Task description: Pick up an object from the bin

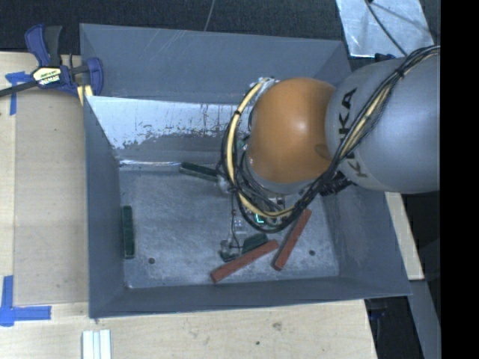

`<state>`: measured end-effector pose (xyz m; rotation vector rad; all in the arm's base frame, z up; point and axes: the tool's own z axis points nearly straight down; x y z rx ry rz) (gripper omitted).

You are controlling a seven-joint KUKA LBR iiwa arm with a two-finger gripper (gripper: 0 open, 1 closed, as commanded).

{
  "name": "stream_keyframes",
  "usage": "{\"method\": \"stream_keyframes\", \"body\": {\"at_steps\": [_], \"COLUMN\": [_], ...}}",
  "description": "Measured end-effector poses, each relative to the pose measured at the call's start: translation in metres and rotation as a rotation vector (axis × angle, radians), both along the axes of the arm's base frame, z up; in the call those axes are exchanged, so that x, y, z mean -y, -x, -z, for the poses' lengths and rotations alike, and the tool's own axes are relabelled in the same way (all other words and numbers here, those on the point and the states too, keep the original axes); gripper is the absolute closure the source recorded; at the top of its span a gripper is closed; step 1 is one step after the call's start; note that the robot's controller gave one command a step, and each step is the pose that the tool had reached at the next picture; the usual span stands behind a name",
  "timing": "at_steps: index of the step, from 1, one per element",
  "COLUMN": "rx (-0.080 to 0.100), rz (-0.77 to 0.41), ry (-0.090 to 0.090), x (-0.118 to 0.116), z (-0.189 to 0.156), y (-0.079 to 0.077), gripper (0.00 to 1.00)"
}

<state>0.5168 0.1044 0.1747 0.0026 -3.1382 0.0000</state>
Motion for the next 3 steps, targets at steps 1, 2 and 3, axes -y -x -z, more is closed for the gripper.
{"method": "stream_keyframes", "body": {"at_steps": [1,2,3], "rx": [0.006,0.01,0.005], "rz": [0.002,0.023,-0.073], "ry": [-0.001,-0.002,0.001], "x": [0.0,0.044,0.075], "z": [-0.003,0.04,0.074], "y": [-0.002,-0.015,-0.001], "gripper": [0.0,0.0,0.0]}}
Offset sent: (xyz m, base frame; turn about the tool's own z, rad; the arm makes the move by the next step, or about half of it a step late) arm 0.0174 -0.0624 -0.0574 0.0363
